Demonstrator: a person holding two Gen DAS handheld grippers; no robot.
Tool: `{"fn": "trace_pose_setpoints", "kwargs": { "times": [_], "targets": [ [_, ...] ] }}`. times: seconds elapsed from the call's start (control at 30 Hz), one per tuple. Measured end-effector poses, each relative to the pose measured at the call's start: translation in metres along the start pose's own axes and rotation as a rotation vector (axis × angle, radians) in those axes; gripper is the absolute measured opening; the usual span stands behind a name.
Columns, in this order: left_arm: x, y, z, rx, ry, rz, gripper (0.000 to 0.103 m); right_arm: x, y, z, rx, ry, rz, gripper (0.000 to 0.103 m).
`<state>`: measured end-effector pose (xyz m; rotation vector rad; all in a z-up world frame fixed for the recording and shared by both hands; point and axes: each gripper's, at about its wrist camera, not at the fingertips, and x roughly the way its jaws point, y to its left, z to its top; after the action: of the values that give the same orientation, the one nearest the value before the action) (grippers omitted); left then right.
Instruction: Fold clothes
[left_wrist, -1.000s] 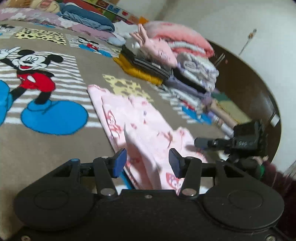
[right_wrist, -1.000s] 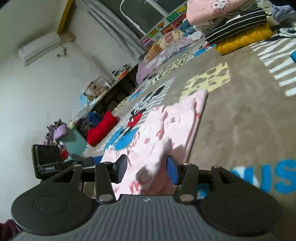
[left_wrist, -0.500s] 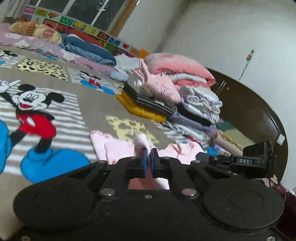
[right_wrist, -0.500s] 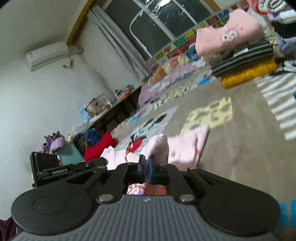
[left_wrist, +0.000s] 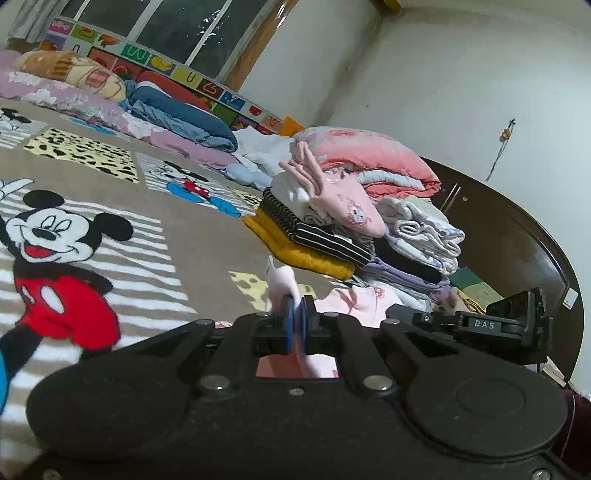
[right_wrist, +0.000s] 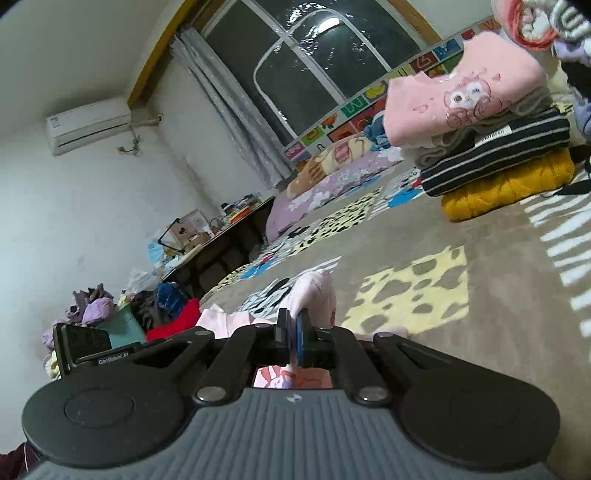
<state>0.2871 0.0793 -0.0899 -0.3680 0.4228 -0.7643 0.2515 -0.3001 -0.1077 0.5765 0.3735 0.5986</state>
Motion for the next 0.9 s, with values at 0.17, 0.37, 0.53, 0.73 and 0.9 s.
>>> {"fn": "trace_pose_setpoints", "kwargs": {
  "times": [0.17, 0.37, 0.53, 0.73, 0.9],
  "targets": [
    [0.014, 0.009, 0.0, -0.009, 0.039, 0.017, 0.002, 0.012, -0.009, -0.002, 0.019, 0.019, -0.034, 0.005],
    [0.024, 0.019, -0.004, -0.049, 0.096, 0.072, 0.002, 0.017, -0.019, -0.007, 0.06, 0.041, -0.074, 0.005],
    [0.034, 0.023, -0.007, -0.07, 0.156, 0.156, 0.002, 0.029, -0.028, -0.01, 0.101, 0.107, -0.151, 0.006],
    [0.029, 0.012, -0.002, -0.006, 0.11, 0.243, 0.009, 0.015, -0.022, -0.008, 0.1, 0.039, -0.231, 0.033],
    [0.024, 0.001, 0.004, 0.054, 0.054, 0.233, 0.009, 0.023, 0.014, -0.006, -0.16, 0.04, -0.203, 0.033]
  ]
}}
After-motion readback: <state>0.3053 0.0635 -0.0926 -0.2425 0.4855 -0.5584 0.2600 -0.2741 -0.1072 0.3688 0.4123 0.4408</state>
